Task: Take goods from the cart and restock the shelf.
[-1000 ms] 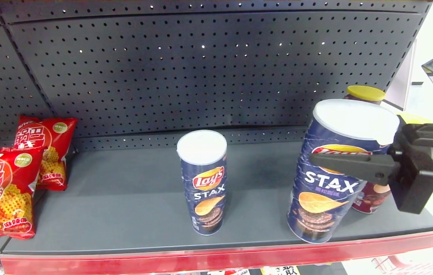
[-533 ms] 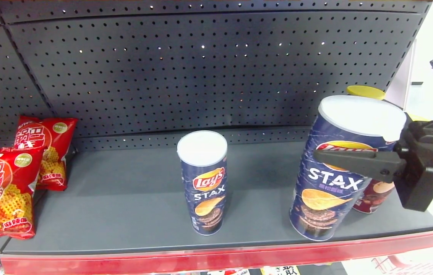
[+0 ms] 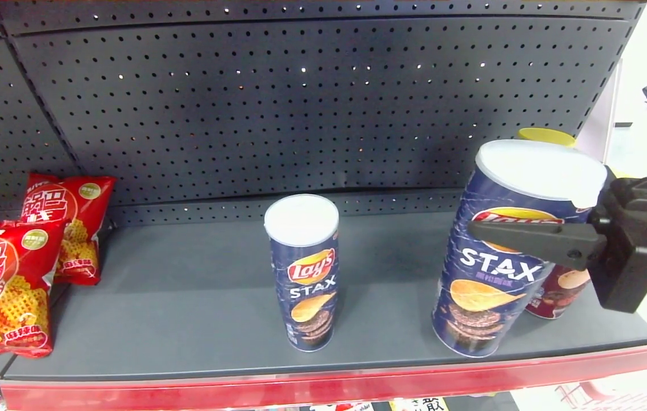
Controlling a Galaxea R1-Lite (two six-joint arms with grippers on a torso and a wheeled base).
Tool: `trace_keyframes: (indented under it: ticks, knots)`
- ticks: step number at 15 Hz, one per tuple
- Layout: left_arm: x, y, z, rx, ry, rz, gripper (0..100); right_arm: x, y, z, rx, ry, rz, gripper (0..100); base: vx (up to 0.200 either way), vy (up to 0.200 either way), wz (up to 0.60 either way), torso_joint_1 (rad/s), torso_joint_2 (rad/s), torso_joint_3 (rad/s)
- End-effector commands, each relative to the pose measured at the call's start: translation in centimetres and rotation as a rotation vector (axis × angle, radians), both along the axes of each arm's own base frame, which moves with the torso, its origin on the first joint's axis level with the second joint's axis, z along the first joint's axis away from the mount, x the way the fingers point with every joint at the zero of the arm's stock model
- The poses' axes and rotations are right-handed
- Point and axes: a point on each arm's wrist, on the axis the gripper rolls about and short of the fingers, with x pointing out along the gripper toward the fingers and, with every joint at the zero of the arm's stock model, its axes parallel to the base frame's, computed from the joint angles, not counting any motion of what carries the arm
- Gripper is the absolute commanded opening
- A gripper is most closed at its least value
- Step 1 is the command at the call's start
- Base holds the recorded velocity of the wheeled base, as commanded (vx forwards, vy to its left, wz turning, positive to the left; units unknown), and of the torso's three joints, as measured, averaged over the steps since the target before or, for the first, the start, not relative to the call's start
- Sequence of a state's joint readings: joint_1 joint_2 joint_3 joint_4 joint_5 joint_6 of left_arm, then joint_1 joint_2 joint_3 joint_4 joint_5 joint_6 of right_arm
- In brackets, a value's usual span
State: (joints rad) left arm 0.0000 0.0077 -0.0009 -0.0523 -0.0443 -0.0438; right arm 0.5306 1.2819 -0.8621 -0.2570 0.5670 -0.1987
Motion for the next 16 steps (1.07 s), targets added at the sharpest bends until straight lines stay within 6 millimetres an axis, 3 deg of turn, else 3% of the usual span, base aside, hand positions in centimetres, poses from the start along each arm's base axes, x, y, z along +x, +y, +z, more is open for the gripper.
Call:
trace_keyframes:
  ticks: [1, 3, 10, 13, 16]
  knots:
    - [0.0, 0.0, 0.0, 0.051, 0.001, 0.020, 100, -0.1, -0.1, 0.0, 0.001, -0.003, -0.007, 0, 0.000, 0.000, 0.00, 0.000, 0.00, 0.000]
    - [0.0, 0.2, -0.6, 0.039, 0.078, 0.095, 100, -0.2, -0.3, 0.2, 0.009, 0.000, -0.018, 0, 0.000, 0.000, 0.00, 0.000, 0.00, 0.000]
    - [0.0, 0.1, -0.5, 0.035, 0.056, 0.056, 100, 0.1, -0.2, 1.0, 0.024, -0.017, -0.024, 0, 0.000, 0.000, 0.00, 0.000, 0.00, 0.000]
    - [0.0, 0.1, -0.5, 0.034, 0.056, 0.056, 100, 3.0, 1.5, 2.6, 0.030, -0.047, -0.080, 0, 0.000, 0.000, 0.00, 0.000, 0.00, 0.000]
    - [0.0, 0.1, -0.5, 0.034, 0.056, 0.054, 100, 5.9, 3.6, 2.2, 0.010, -0.031, -0.129, 0, 0.000, 0.000, 0.00, 0.000, 0.00, 0.000]
